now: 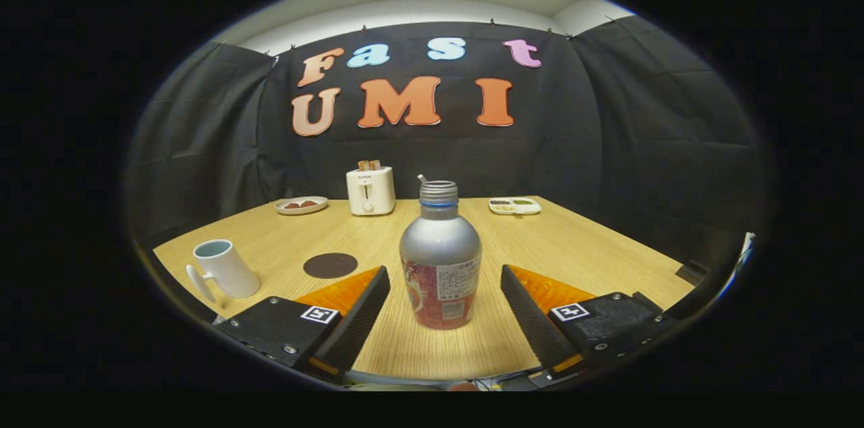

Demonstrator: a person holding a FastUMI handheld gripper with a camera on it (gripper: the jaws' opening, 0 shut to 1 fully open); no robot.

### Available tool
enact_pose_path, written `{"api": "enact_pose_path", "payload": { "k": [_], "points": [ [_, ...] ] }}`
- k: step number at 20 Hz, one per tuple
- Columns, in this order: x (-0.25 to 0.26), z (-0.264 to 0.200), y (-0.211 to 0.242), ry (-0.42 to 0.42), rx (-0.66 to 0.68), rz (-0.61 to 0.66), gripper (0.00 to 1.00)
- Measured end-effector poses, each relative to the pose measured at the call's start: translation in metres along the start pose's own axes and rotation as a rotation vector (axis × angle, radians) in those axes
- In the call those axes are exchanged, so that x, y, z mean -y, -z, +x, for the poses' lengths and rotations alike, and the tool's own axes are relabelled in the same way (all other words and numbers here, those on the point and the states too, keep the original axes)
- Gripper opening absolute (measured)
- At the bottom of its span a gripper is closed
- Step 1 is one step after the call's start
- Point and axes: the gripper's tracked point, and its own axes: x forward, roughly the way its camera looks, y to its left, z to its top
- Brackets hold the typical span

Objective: Take the bottle from table, then pour the juice into the cup, finally place the bottle on the coaster

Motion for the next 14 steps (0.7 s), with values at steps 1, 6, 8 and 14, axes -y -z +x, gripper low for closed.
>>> {"api": "enact_pose_path", "payload": {
  "k": [1, 6, 8, 14],
  "points": [
    [-0.001, 0.005, 0.002, -0.002, -0.004, 0.004, 0.99],
    [0.002, 0.025, 0.010, 0.001, -0.024, 0.013, 0.99],
    [0.002, 0.030, 0.013, 0.002, -0.032, 0.010, 0.99],
    [-0.001, 0.043, 0.027, -0.007, -0.071, 0.002, 0.96]
  ]
}}
